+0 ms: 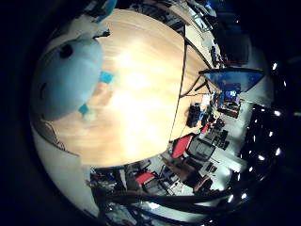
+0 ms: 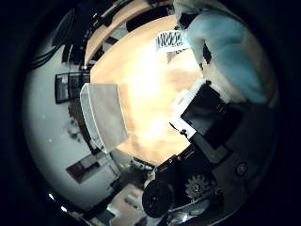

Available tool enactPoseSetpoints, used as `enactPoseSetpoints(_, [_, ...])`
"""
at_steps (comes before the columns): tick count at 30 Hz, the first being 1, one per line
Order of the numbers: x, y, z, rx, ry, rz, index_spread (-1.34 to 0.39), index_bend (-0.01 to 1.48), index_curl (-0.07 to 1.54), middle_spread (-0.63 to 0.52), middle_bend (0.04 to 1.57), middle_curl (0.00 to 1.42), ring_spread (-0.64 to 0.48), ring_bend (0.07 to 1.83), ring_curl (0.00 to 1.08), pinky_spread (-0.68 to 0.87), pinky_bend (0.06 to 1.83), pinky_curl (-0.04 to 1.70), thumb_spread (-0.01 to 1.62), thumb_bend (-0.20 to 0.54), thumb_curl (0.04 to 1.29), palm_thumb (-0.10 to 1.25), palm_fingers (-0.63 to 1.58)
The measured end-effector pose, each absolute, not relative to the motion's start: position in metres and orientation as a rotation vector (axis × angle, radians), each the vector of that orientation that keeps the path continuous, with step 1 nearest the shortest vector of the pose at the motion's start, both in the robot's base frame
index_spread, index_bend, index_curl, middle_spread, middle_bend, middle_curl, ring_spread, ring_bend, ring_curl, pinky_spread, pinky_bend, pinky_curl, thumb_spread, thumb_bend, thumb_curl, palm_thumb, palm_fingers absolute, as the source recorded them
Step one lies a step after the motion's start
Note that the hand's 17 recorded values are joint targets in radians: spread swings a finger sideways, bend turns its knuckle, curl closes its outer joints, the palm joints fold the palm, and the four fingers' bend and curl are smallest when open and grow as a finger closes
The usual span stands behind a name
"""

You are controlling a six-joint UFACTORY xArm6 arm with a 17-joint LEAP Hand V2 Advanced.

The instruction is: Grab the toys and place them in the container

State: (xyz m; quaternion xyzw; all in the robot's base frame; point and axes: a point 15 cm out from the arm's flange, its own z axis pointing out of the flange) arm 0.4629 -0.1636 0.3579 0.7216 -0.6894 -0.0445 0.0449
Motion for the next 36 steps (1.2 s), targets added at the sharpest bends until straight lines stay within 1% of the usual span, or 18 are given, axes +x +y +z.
enactPoseSetpoints(7, [0.457, -0.096, 0.401, 2.349, -2.034, -0.105, -0.57, 0.41, 0.83, -0.44, 0.7, 0.87, -0.31, 1.19, 0.54, -0.59, 1.22, 0.42, 1.03, -0.008, 0.8, 1.14, 1.13])
enactPoseSetpoints(16, [0.446, 0.009, 0.434, 2.502, -1.902, -0.072, -0.58, 0.35, 0.87, -0.45, 0.69, 0.88, -0.32, 1.19, 0.54, -0.59, 1.21, 0.43, 1.04, -0.006, 0.81, 1.14, 1.13])
enactPoseSetpoints(22, [0.432, 0.076, 0.442, 2.578, -1.795, -0.068, -0.6, 0.3, 0.89, -0.45, 0.68, 0.89, -0.32, 1.19, 0.54, -0.59, 1.21, 0.43, 1.05, -0.01, 0.82, 1.13, 1.13])
enactPoseSetpoints(36, [0.39, 0.193, 0.447, 2.717, -1.577, -0.058, -0.64, 0.22, 0.95, -0.46, 0.67, 0.9, -0.32, 1.18, 0.54, -0.59, 1.19, 0.43, 1.07, -0.008, 0.81, 1.13, 1.14])
